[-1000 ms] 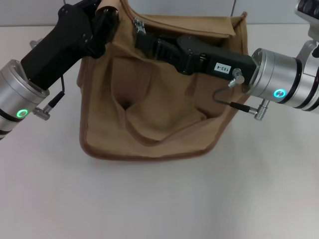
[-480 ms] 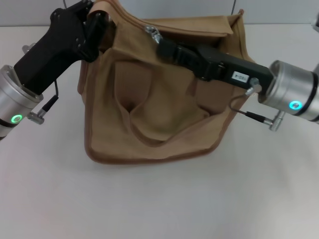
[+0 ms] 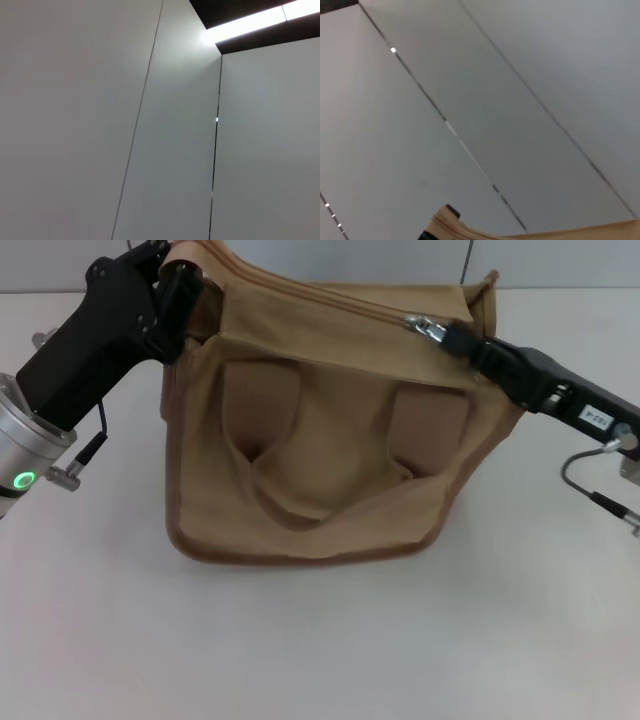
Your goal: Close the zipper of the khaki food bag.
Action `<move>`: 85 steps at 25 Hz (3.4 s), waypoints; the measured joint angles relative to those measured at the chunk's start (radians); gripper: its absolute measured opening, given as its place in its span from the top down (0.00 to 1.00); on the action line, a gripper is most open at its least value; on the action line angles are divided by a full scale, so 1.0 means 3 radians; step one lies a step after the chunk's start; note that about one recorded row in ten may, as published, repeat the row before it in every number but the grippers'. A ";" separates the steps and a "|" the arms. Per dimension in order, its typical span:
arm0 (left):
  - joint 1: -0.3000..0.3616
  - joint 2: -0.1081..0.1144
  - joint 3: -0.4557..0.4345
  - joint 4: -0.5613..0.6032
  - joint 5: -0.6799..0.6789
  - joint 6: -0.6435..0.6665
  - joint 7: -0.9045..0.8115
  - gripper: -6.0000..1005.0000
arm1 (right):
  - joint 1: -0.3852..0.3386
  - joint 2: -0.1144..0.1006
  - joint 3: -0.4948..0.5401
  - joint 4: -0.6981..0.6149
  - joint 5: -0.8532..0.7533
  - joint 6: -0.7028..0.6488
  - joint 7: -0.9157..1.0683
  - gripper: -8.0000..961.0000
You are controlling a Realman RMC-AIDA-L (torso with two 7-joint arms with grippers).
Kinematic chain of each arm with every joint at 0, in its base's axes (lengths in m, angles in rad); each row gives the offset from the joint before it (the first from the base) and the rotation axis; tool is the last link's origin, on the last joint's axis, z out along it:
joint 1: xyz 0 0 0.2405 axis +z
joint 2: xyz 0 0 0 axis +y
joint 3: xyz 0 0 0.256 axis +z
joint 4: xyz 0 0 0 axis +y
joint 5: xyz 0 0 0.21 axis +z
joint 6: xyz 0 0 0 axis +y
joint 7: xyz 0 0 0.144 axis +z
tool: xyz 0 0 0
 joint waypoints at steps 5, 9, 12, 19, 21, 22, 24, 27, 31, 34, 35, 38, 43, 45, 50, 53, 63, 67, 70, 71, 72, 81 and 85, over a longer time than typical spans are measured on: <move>0.0008 0.0000 0.0000 0.0000 -0.0003 -0.0007 0.0002 0.97 | -0.0128 -0.0033 0.0016 -0.0076 -0.0012 -0.0025 -0.0027 0.98; 0.0020 0.0000 0.0000 0.0000 -0.0009 -0.0012 0.0003 0.97 | -0.0185 -0.0033 0.0027 -0.0097 -0.0012 -0.0022 -0.0033 0.97; 0.0028 0.0000 0.0001 0.0000 -0.0022 -0.0012 0.0003 0.97 | -0.0187 -0.0033 0.0028 -0.0095 -0.0007 -0.0012 -0.0034 0.97; 0.0080 -0.0006 0.0000 0.0000 -0.0044 -0.0025 0.0003 0.97 | -0.0219 -0.0004 0.0125 -0.0089 0.0019 -0.0016 -0.0455 0.97; 0.0104 -0.0006 0.0000 0.0000 -0.0050 -0.0033 0.0003 0.97 | -0.0271 0.0014 0.0257 -0.0080 0.0020 -0.0033 -0.0546 0.92; 0.0104 -0.0006 0.0000 0.0000 -0.0050 -0.0033 0.0003 0.97 | -0.0271 0.0014 0.0257 -0.0080 0.0020 -0.0033 -0.0546 0.87; 0.0132 -0.0002 0.0012 0.0004 -0.0051 -0.0054 0.0003 0.96 | -0.0303 0.0019 0.0378 -0.0056 0.0021 -0.0053 -0.0562 0.76; 0.0182 0.0007 0.0062 0.0023 -0.0031 -0.0128 0.0024 0.96 | -0.0325 0.0020 0.0438 -0.0046 0.0021 -0.0060 -0.0567 0.63; 0.0267 0.0000 0.0030 0.0003 -0.0059 -0.0276 0.0134 0.96 | -0.0332 0.0022 0.0453 -0.0015 0.0021 -0.0060 -0.0684 0.47; 0.0391 0.0005 -0.0033 -0.0003 -0.0063 -0.0389 0.0168 0.96 | -0.0333 0.0026 0.0474 0.0003 0.0021 -0.0060 -0.0753 0.35; 0.0448 0.0009 -0.0074 -0.0002 -0.0063 -0.0395 0.0172 0.93 | -0.0333 0.0030 0.0487 0.0032 0.0021 -0.0068 -0.0848 0.31; 0.0614 0.0015 -0.0204 0.0014 -0.0062 -0.0398 0.0174 0.83 | -0.0330 0.0033 0.0509 0.0085 0.0021 -0.0098 -0.0952 0.28; 0.0992 0.0010 -0.0556 -0.0047 -0.0061 -0.0380 0.0351 0.64 | -0.0307 0.0038 0.0686 0.0240 0.0021 -0.0142 -0.1084 0.23; 0.1145 0.0014 -0.0662 -0.0073 -0.0061 -0.0336 0.0452 0.57 | -0.0302 0.0040 0.0717 0.0261 0.0021 -0.0158 -0.1183 0.21; 0.1422 0.0043 -0.0783 0.0013 -0.0062 -0.0181 0.0376 0.33 | -0.0286 0.0040 0.0717 0.0294 0.0024 -0.0236 -0.1272 0.21; 0.1549 0.0053 -0.0888 0.0086 -0.0091 -0.0067 0.0154 0.27 | -0.0258 0.0043 0.0727 0.0358 0.0024 -0.0268 -0.1335 0.21; 0.1470 0.0129 0.0162 0.0806 0.0432 0.0426 0.0141 0.20 | -0.0190 0.0022 0.0143 0.0333 -0.0165 -0.0813 -0.1953 0.21; 0.1368 0.0119 0.0762 0.0962 0.0536 0.0382 0.0267 0.20 | -0.0111 0.0017 -0.0267 0.0173 -0.0494 -0.0756 -0.2019 0.21; 0.1294 0.0096 0.0973 0.1058 0.0720 0.0369 0.0305 0.20 | -0.0009 0.0027 -0.0462 0.0113 -0.0870 -0.0660 -0.2018 0.21; 0.1227 0.0093 0.0994 0.1064 0.0856 0.0369 0.0295 0.20 | 0.0089 0.0037 -0.0586 0.0141 -0.1024 -0.0539 -0.2017 0.21; 0.1227 0.0093 0.0994 0.1064 0.0856 0.0369 0.0295 0.20 | 0.0089 0.0037 -0.0586 0.0141 -0.1024 -0.0539 -0.2017 0.21; 0.1112 0.0082 0.1007 0.1054 0.1127 0.0310 0.0265 0.20 | 0.0192 0.0056 -0.0797 0.0205 -0.1018 -0.0152 -0.1941 0.21; 0.1112 0.0073 0.1008 0.1045 0.1129 0.0295 0.0264 0.20 | 0.0184 0.0058 -0.0791 0.0204 -0.1001 -0.0140 -0.1948 0.21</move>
